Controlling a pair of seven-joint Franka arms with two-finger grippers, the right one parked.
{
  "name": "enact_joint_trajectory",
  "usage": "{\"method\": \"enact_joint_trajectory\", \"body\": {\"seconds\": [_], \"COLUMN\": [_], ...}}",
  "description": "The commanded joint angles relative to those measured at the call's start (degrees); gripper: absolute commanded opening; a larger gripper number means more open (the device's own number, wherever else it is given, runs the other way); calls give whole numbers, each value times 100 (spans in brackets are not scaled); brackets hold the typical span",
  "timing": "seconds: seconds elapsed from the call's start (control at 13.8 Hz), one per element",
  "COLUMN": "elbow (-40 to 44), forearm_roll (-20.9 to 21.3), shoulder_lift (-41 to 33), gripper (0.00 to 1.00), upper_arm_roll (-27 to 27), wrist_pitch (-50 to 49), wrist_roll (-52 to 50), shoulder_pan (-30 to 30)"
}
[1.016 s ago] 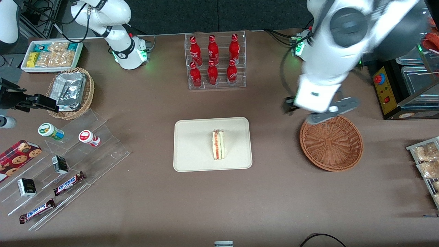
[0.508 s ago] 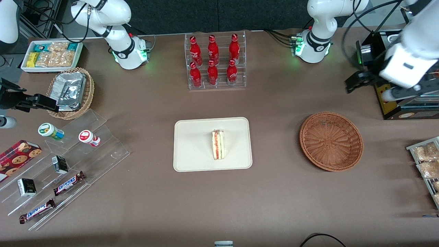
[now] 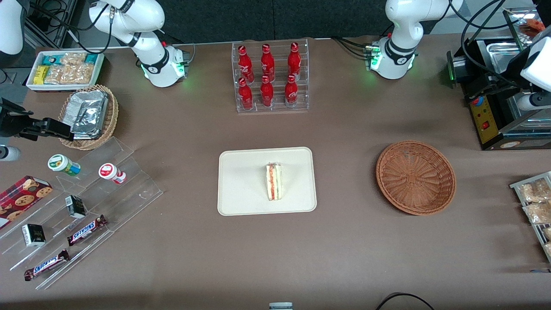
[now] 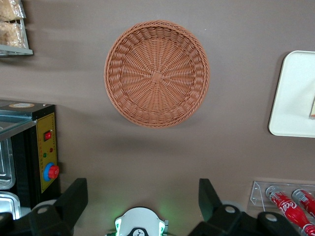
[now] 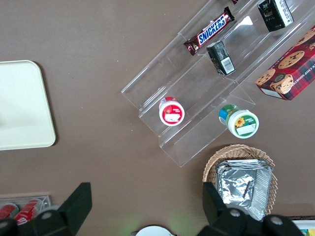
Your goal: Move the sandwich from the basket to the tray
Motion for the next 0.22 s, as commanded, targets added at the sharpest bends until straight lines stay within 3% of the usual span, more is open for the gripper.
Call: {"method": "enact_joint_trajectory", "body": {"seconds": [0.0,0.15], "elbow": [-42,291], "forearm_roll": [-23,-57], "shoulder_lift": [-59,196], "gripper": [99,99], "upper_arm_roll": [30,12], "wrist_pitch": [93,23], "wrist_roll": [75,49], "shoulder_pan": [-111,-120]}}
